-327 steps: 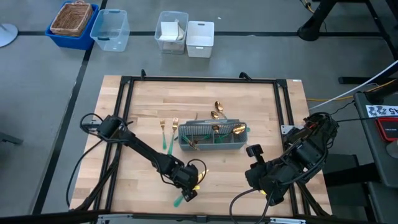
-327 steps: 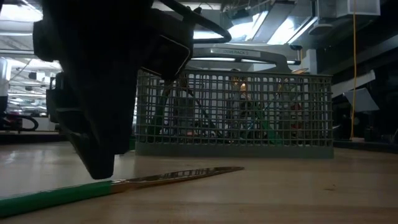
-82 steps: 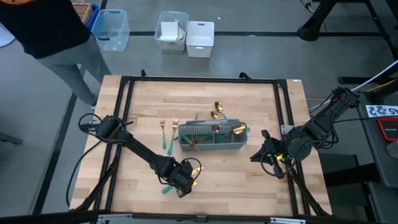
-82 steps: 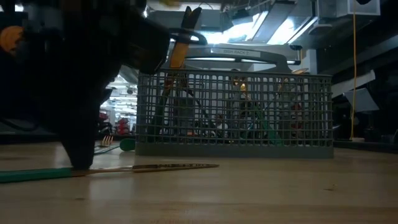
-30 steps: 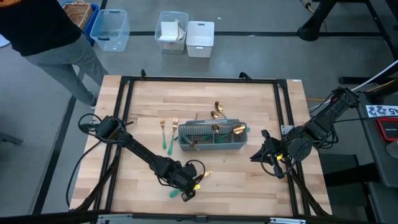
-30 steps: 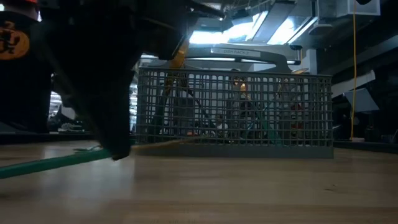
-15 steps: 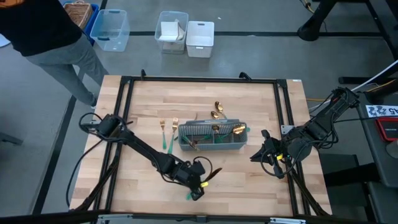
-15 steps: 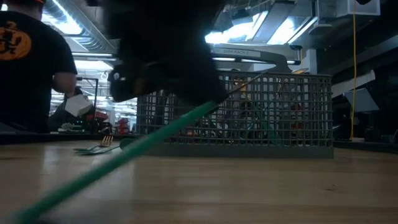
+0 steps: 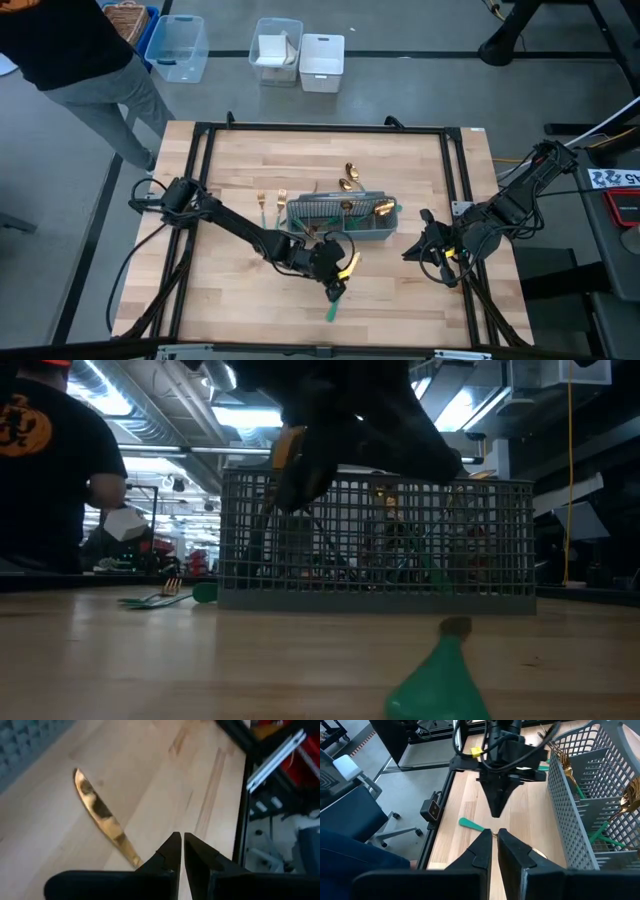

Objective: Sort silverware
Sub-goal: Put the green knife into the gray utensil holder

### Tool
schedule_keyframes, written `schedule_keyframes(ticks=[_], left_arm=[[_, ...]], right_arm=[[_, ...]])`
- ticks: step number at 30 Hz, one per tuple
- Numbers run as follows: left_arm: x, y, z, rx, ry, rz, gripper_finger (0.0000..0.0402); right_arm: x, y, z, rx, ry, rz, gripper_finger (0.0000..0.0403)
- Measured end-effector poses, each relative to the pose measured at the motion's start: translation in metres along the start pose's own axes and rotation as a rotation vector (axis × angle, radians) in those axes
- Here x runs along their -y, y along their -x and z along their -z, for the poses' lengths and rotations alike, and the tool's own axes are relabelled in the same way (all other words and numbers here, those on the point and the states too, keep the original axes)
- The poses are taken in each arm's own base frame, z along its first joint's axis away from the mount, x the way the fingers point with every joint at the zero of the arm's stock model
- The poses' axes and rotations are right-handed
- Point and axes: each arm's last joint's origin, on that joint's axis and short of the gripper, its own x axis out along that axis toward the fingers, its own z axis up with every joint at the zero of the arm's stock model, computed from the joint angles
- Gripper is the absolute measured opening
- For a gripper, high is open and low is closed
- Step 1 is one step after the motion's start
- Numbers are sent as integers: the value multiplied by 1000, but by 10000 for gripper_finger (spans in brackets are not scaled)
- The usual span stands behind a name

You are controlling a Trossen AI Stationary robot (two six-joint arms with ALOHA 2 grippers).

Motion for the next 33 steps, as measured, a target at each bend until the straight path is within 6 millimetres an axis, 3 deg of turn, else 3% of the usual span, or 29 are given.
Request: schedule_keyframes(ticks=[7, 16, 21, 27, 33], left_arm=[[9, 2, 1, 22, -45, 68, 14], [29, 8, 26, -13, -64, 121, 23], [37, -4, 42, 16, -67, 205, 52], [25, -27, 64, -12, -86, 175, 58], [12, -38, 74, -59, -102, 105, 58]], right_arm=[[-3, -4, 0, -11, -29, -27, 33], [-12, -33, 5, -56, 41, -3, 33], [-13, -41, 9, -82, 52, 13, 33], [-13, -42, 9, -81, 52, 13, 33], [-13, -42, 9, -80, 51, 13, 33]])
